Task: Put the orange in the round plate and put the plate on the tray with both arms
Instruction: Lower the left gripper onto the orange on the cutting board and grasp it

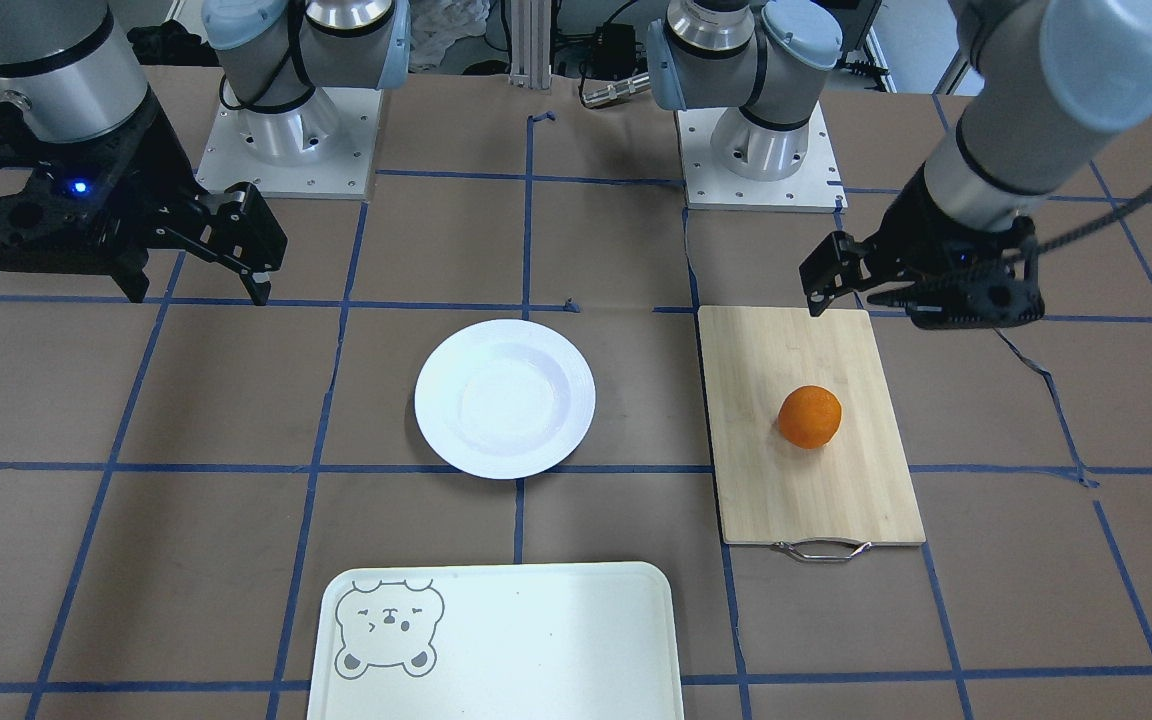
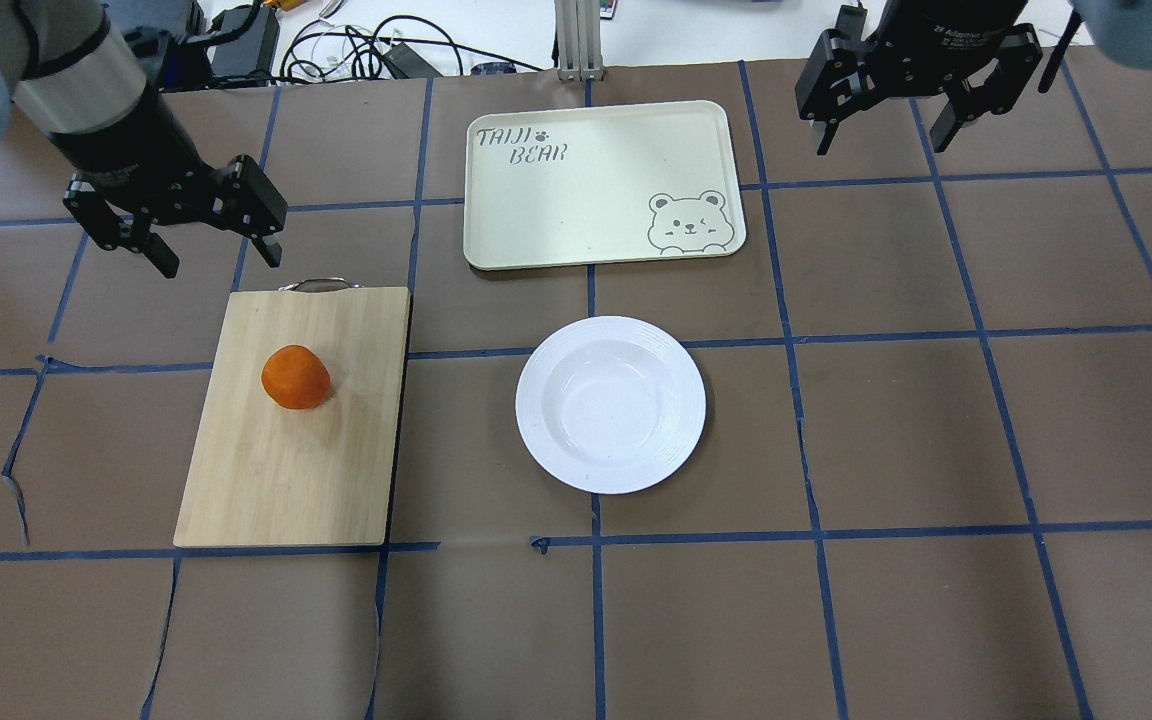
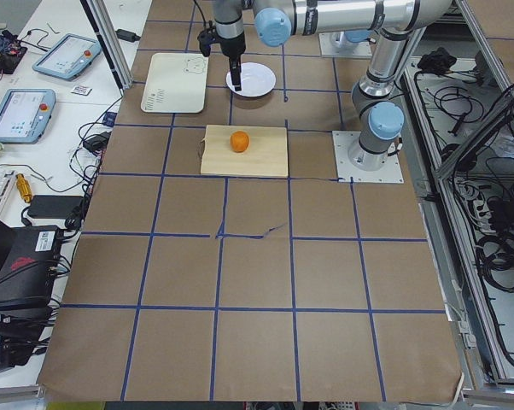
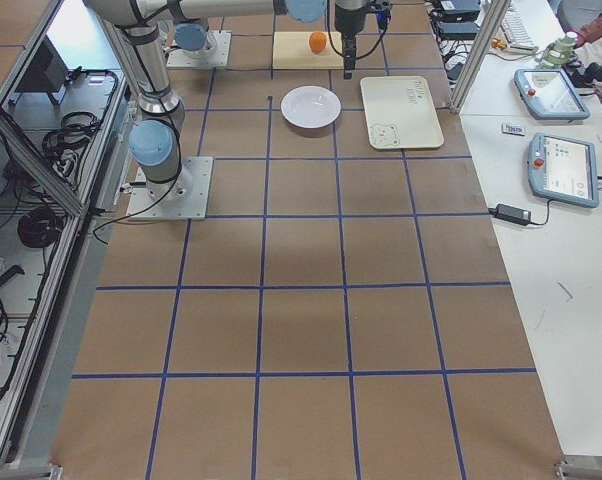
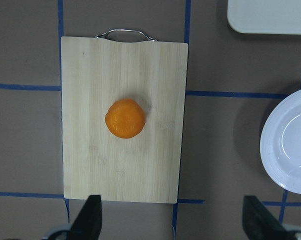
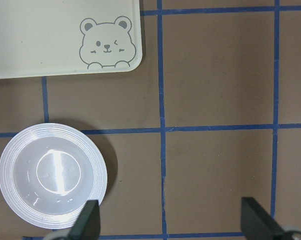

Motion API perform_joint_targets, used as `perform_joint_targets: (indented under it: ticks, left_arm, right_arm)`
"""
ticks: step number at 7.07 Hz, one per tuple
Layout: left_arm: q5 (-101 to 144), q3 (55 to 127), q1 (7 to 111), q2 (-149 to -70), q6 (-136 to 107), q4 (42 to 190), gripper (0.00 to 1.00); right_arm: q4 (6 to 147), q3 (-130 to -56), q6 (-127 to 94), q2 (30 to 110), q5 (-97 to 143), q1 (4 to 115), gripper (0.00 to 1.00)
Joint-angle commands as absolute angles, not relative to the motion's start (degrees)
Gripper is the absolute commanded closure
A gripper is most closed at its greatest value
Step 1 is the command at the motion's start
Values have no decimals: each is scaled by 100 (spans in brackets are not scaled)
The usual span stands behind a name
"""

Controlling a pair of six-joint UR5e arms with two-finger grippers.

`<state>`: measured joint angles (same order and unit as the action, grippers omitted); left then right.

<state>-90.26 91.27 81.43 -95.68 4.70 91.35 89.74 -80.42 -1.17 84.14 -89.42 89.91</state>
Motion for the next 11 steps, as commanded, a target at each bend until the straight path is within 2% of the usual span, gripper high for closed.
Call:
perform_joint_targets:
  ticks: [1, 6, 7, 8, 9, 11]
  left_arm:
    - [-9200, 9946, 7955, -10105, 676, 8029, 0]
    - [-9378, 10178, 7954, -11187, 738, 7595, 0]
    - [-9439, 10195, 7954, -11310, 860, 7341, 4]
    - [-9439, 10178, 7954, -11355, 896, 7304, 36]
    - [-9509, 10160, 7954, -11355, 1018, 7304, 90]
    - [-9327, 9942, 8119, -11138, 845, 7356, 96]
  right_arm:
    - [8974, -8042, -114, 8411, -8938, 8991, 0]
    - [8974, -8051, -123, 8394, -8930, 8991, 0]
    - [8974, -8051, -123, 8394, -8930, 8991, 0]
    - [8974, -8051, -123, 8394, -8938, 8991, 0]
    - [8974, -8051, -123, 8394, -8938, 8991, 0]
    - [8974, -8051, -123, 8385, -8938, 8991, 0]
